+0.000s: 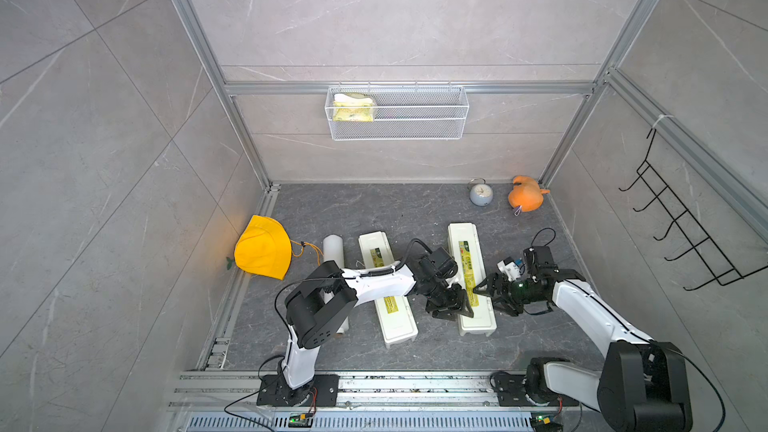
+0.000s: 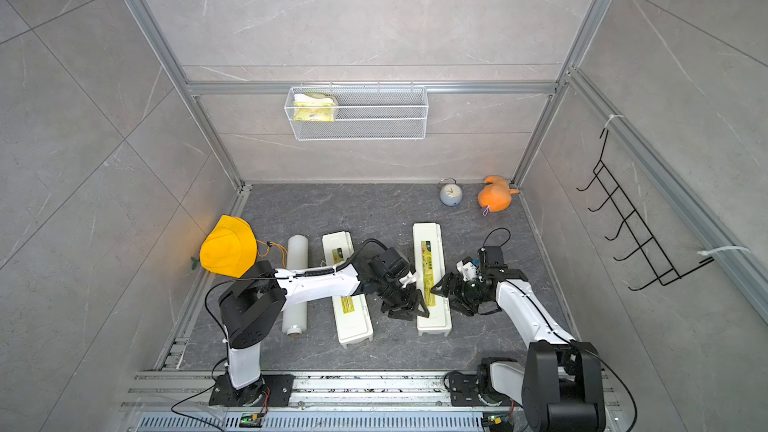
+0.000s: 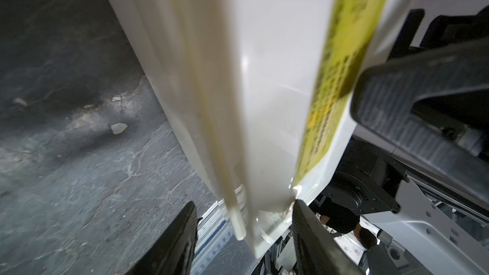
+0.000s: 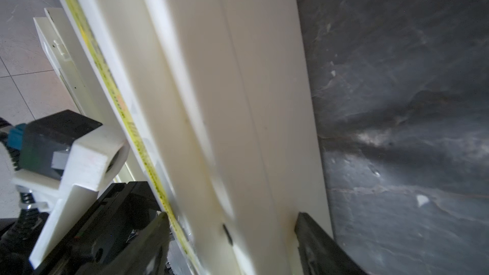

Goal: Put plastic wrap rolls into dispensers
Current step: Close the lid on the plastic wrap cutting box.

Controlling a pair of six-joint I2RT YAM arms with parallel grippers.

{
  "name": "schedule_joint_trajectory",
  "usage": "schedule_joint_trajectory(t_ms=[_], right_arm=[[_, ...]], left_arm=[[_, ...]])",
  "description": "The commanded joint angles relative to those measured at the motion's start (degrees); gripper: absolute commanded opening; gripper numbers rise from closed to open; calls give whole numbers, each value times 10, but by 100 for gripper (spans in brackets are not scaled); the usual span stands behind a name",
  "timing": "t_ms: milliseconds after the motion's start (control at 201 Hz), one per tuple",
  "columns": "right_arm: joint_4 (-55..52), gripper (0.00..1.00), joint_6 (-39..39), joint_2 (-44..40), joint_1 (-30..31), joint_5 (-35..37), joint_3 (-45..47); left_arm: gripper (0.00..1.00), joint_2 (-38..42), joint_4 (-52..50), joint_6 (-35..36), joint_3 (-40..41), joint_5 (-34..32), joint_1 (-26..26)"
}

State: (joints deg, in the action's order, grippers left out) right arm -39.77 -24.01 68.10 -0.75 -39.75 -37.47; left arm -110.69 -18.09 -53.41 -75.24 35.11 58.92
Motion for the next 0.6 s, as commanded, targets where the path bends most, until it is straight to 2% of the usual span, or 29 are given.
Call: schedule_joint_trajectory(t_ms=[0,413,592], right_arm=[[-49,77,-10,-41,5,-28,12],[-87,78,-51,-94,19,27,56],[-81,77,-57,-103,19,13,53]], left_arm=[[58,-26,-63,-13,-3,-33,4],[57,-67,-64,-18,-29,-34,7],[56,-75,-85,-11,-49,-36,7]])
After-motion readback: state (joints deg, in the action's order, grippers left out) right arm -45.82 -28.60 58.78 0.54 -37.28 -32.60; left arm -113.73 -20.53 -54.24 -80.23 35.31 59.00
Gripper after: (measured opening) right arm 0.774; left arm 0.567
